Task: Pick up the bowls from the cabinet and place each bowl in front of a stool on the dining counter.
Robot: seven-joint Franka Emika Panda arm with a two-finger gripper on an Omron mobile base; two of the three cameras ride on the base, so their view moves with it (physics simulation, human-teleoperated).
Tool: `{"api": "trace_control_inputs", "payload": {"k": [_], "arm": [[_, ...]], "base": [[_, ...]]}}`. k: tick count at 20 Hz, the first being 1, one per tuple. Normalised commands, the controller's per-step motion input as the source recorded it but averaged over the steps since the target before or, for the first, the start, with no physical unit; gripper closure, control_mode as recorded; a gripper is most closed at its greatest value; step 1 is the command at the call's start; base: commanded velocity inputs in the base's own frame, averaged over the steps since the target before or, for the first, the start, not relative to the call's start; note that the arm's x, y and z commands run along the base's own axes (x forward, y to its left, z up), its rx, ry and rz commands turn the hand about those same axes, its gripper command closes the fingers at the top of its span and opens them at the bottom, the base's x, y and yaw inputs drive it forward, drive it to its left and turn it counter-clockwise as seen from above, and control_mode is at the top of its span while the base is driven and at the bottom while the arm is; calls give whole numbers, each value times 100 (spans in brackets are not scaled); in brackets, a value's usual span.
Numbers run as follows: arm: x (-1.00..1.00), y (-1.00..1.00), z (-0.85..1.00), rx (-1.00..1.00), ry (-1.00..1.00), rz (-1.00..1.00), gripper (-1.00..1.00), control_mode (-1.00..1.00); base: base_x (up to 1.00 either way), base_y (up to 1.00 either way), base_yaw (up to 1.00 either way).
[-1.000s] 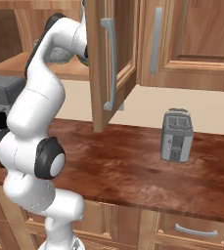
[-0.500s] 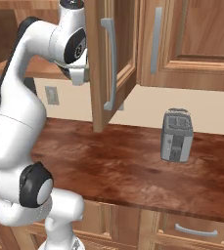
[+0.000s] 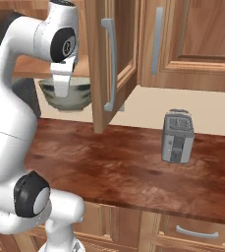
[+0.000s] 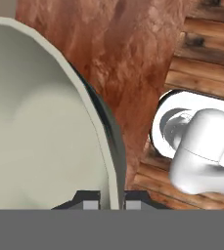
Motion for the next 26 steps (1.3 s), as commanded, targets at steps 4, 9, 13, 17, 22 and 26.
{"api": "trace_control_inputs", "payload": {"k": [4, 9, 13, 17, 22, 26], "arm": [[-67, 27, -44, 0, 27, 2, 100, -100], [-43, 15, -44, 0, -3, 0, 100, -100], [-53, 0, -34, 0, -28, 0, 100, -100], [-69, 0, -28, 0, -31, 0, 100, -100], [-55, 0, -6, 0, -11, 0, 100, -100], [-7, 0, 0, 0, 0, 0, 100, -100]], "base": [[0, 0, 0], [0, 0, 0], [0, 0, 0], [0, 0, 0], [0, 0, 0], [0, 0, 0]]}}
